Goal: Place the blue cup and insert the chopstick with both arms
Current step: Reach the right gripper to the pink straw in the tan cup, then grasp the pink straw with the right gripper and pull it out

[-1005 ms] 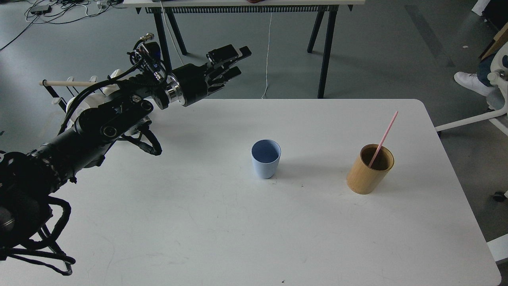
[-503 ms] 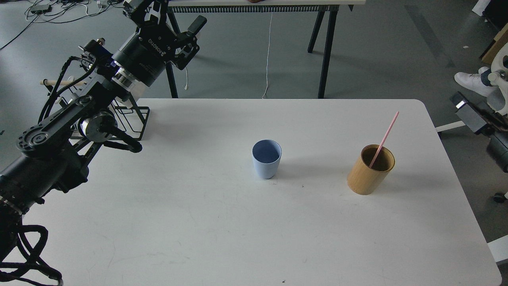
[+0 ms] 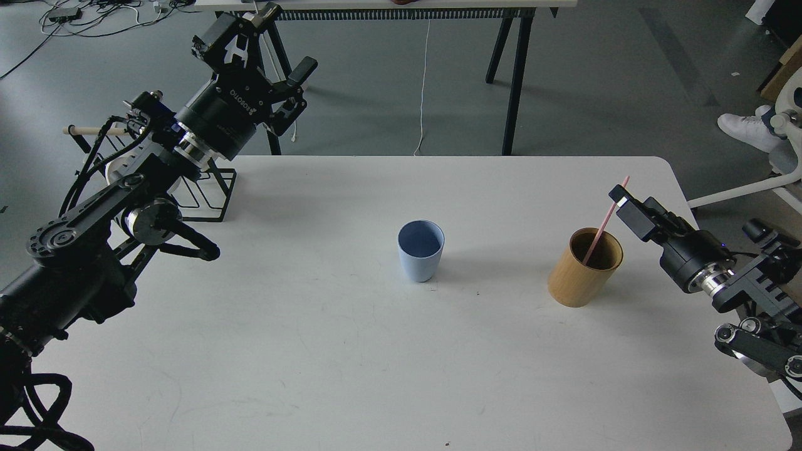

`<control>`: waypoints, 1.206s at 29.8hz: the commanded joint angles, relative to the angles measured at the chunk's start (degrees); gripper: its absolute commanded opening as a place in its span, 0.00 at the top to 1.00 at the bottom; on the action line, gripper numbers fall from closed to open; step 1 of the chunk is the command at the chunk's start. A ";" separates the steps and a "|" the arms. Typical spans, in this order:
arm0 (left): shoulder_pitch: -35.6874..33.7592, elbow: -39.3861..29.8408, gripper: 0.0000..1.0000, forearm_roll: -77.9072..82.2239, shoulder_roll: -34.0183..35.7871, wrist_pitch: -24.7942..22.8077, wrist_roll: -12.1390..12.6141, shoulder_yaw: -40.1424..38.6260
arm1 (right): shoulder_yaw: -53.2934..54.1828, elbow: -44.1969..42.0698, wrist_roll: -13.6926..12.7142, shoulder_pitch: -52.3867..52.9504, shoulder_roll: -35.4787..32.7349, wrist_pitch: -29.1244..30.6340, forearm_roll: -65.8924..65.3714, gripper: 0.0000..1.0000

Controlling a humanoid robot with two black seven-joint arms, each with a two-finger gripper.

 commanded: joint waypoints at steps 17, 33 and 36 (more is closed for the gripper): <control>1.00 2.15 0.12 -0.13 -0.91 0.00 0.00 0.09 | -4.95 -1.68 0.01 2.98 3.76 0.01 -0.06 0.55; 1.27 2.15 0.12 -0.22 -0.99 0.00 0.00 -0.26 | -4.95 -0.88 0.01 2.98 2.62 0.01 -0.06 0.82; 1.35 2.15 0.12 -0.30 -0.99 0.00 0.00 -0.35 | -5.04 -0.45 0.01 2.89 1.91 0.01 -0.06 0.87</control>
